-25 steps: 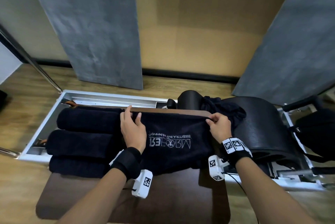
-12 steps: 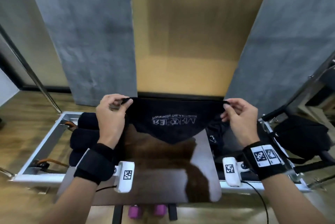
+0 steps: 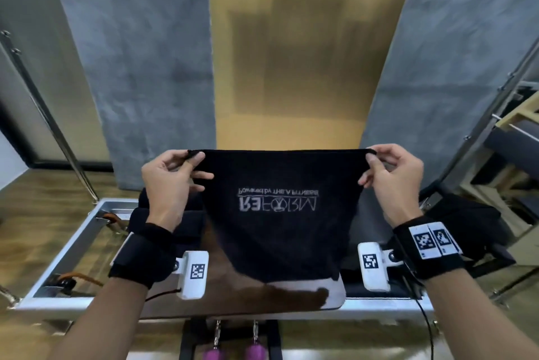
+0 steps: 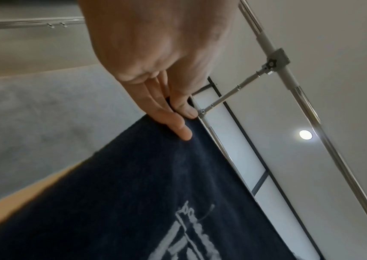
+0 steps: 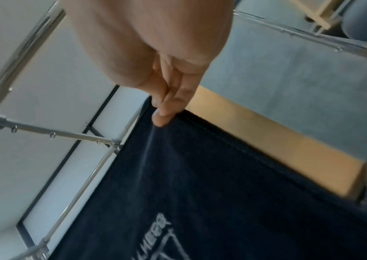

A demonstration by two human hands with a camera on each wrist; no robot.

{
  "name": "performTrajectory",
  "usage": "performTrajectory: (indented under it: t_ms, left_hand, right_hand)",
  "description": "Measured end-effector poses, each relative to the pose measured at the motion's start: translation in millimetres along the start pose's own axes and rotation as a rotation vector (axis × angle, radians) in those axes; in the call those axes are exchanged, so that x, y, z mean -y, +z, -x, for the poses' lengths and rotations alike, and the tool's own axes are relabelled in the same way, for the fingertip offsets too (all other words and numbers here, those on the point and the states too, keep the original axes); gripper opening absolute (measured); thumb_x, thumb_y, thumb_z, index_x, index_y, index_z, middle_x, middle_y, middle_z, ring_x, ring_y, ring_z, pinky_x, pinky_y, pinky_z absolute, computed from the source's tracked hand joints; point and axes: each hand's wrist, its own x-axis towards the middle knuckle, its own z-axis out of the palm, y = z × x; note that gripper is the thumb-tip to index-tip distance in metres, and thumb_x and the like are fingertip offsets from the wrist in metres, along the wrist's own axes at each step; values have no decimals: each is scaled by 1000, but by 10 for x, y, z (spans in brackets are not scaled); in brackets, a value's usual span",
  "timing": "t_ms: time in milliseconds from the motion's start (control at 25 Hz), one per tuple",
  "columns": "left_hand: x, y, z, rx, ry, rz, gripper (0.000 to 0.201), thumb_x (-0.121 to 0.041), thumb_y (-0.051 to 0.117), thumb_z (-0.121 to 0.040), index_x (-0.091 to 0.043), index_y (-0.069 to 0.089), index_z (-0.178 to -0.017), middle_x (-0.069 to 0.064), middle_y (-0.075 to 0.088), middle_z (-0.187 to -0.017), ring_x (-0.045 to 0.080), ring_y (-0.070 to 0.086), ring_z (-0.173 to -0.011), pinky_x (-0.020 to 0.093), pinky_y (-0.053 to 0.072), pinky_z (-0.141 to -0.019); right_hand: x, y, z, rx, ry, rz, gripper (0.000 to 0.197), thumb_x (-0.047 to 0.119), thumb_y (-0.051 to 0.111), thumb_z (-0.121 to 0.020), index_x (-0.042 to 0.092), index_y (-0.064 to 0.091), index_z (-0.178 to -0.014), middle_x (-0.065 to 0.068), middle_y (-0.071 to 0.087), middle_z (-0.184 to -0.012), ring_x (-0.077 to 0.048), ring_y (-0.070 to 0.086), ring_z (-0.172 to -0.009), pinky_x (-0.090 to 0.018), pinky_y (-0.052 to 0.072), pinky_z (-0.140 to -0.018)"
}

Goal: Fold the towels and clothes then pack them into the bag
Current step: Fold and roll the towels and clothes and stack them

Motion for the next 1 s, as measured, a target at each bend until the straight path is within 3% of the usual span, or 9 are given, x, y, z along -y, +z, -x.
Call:
performTrajectory:
  t_ms: [160, 320, 440, 520, 600, 680, 800, 880, 1000]
  left_hand:
    - [-55, -96, 52, 27, -20, 10, 22, -30, 97, -75, -31, 75, -77, 8, 77, -74, 33, 76, -57, 28, 55, -42]
    - [67, -174, 83, -4, -66, -67, 33, -38, 97, -72, -23, 68, -78, 9, 69, -62, 32, 70, -46, 30, 54, -41]
    - [170, -133, 65, 19, -89, 49, 15, -8, 79, -94, -13, 66, -87, 10, 77, -83, 39, 80, -81, 33, 65, -62]
    - [205, -115, 31, 12, -66, 109, 13, 4, 66, -100, -7, 66, -93, 12, 79, -100, 36, 79, -96, 32, 65, -80]
    - [210, -143, 44, 6, -82, 83, 7, -1, 64, -103, -6, 66, -98, 17, 76, -99, 34, 81, -90, 33, 66, -75]
    - [221, -196, 97, -13, -110, -12, 6, -11, 69, -103, -7, 67, -99, 19, 72, -78, 31, 78, -65, 38, 66, -59]
    - [210, -240, 174, -34, -74, -98, 11, -21, 71, -102, -12, 69, -96, 8, 67, -65, 25, 64, -41, 33, 56, -42]
    - [172, -226, 191, -37, -51, -88, 13, -24, 70, -103, -14, 69, -95, 5, 65, -68, 25, 57, -36, 31, 51, -39]
    - [132, -209, 189, -29, -38, -82, 15, -28, 70, -103, -15, 69, -95, 6, 64, -71, 26, 55, -35, 32, 50, -38]
  right_hand:
    - [0, -40, 92, 34, 38, -17, 19, 6, 65, -98, 22, 68, -89, -8, 71, -78, -35, 66, -44, -31, 49, -39]
    - [-109, 40, 123, 108, 158, -72, 12, -1, 61, -99, 9, 66, -95, -25, 69, -86, -40, 72, -54, -34, 58, -48]
    - [-127, 194, 63, 124, 158, -162, 12, -7, 55, -101, 2, 61, -98, -25, 71, -102, -34, 79, -84, -35, 65, -77]
    - [-128, 259, 35, 125, 121, -175, 14, -4, 54, -102, 7, 62, -98, -16, 75, -104, -30, 78, -92, -36, 63, -84]
    - [-139, 256, 61, 145, 154, -121, 15, 3, 57, -103, 15, 63, -96, -12, 75, -90, -34, 78, -73, -37, 63, -64]
    - [-185, 202, 106, 137, 150, -20, 15, 9, 60, -102, 20, 63, -93, -11, 69, -71, -34, 66, -46, -32, 50, -45]
    - [-203, 144, 152, 109, 112, 37, 15, 10, 63, -100, 21, 65, -90, -21, 62, -61, -25, 47, -33, -26, 40, -40]
    - [-186, 117, 156, 95, 103, 8, 13, 10, 65, -99, 19, 67, -90, -26, 61, -66, -22, 42, -32, -25, 37, -38]
    - [-158, 88, 138, 84, 96, -31, 10, 14, 67, -98, 20, 70, -90, -24, 61, -64, -20, 39, -31, -26, 34, -37]
